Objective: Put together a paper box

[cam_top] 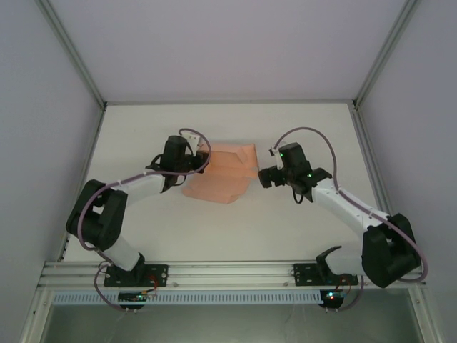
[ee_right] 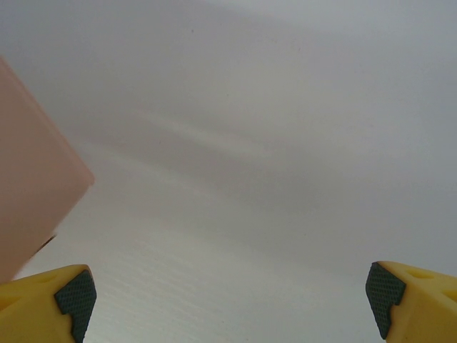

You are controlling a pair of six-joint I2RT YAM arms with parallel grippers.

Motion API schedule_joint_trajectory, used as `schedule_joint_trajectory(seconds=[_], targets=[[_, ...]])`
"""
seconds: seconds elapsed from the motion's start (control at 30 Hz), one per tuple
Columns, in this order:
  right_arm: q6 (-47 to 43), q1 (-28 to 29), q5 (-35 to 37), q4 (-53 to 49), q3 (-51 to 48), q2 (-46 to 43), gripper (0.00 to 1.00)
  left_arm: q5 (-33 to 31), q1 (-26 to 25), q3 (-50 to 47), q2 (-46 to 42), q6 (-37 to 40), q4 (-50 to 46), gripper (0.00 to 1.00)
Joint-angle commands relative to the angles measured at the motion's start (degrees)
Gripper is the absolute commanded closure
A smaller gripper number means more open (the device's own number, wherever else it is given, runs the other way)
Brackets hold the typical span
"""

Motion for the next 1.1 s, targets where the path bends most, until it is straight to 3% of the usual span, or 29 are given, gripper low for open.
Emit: schedule_joint_trajectory(seconds=[0.0, 0.13, 0.27, 0.4, 0.53, 0.67, 0.9, 1.07], targets=[[-1.87, -0.36, -3.23, -2.58, 2.19, 0.83, 0.01, 3.24, 0.27, 2.82, -2.22, 0.39, -3.11, 1.0], [-2.76, 0.0, -3.37, -4.56, 0.08, -3.9, 0.01, -1.78, 1.26, 3.17, -1.82, -0.07, -4.62, 1.0], [-4.23, 1.15, -15.72, -1.78, -1.53, -11.1, 0.0, -2.94, 1.46, 4.57, -0.51, 1.81, -6.55, 1.0], [-1.64, 2.4, -20.22, 6.36, -0.87, -11.68, 0.01, -0.85, 1.52, 5.96, 0.9, 2.4, -7.53, 1.0], [-3.54, 2.17, -18.54, 2.72, 5.43, -4.47, 0.01, 6.94, 1.89, 5.85, 1.19, 2.99, -5.79, 1.0], [-2.95, -3.41, -16.25, -3.5, 10.27, 0.96, 0.01, 15.24, 3.01, 4.84, 1.34, 4.2, -3.51, 1.0], [-6.31, -10.19, -31.21, 1.83, 5.09, 1.85, 0.01, 26.41, 3.61, 3.13, 3.4, 5.8, 1.43, 1.0], [-7.92, -9.96, -32.83, 4.31, 5.92, 6.07, 0.01, 28.63, 3.15, 4.49, 4.58, 5.6, 1.8, 1.0]])
